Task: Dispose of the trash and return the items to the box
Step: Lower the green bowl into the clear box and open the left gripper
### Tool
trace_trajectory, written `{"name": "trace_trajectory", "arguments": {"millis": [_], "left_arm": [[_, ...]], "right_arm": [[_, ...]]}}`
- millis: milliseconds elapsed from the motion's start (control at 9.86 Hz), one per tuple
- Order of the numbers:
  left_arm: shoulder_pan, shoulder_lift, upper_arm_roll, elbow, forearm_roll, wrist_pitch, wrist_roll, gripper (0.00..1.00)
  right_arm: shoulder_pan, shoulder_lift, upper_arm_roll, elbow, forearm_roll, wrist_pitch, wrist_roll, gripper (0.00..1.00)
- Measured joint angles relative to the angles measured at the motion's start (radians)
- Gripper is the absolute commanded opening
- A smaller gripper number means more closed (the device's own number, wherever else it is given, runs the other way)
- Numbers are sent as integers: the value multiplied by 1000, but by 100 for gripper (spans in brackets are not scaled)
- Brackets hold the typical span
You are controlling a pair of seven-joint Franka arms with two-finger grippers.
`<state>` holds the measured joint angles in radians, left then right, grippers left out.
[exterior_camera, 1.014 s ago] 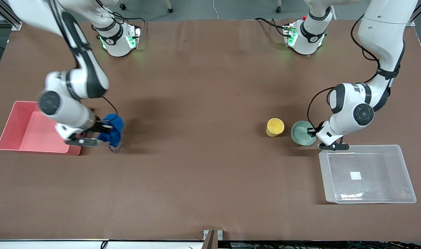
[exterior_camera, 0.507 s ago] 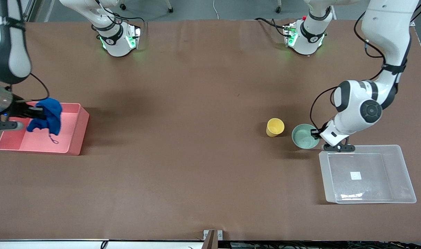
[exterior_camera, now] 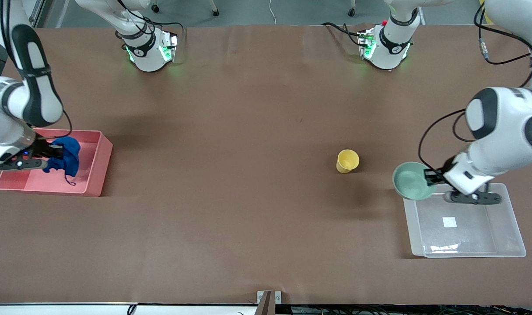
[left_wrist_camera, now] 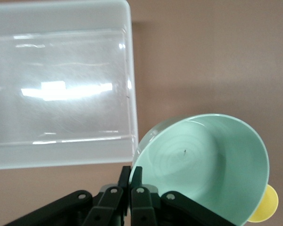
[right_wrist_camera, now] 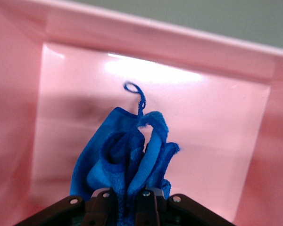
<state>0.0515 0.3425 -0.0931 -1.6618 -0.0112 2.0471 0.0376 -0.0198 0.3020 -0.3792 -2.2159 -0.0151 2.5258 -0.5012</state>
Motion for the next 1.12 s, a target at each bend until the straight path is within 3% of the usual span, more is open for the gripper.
{"name": "trace_trajectory", "arguments": {"millis": [203,304,406,507,812,1116], "left_arm": [[51,88,4,123,0,-8,79,0],[74,150,6,186,0,-8,133,0],[92,214,11,249,0,-8,193,0],[110,284,26,317,0,-6,260,0],[119,452,102,447,0,73,371,0],[115,532,110,455,0,143,379,7]], "right_arm": [[-3,48,-1,-6,0,57,0,12],[-7,62,-1,-6,0,78,0,32],[-10,73,-1,-6,0,93,0,80],[-11,81,0,-6,0,96,0,100],[-6,65,7,17,0,20,0,100],[9,-92,47,185,3,-349,128,100]]}}
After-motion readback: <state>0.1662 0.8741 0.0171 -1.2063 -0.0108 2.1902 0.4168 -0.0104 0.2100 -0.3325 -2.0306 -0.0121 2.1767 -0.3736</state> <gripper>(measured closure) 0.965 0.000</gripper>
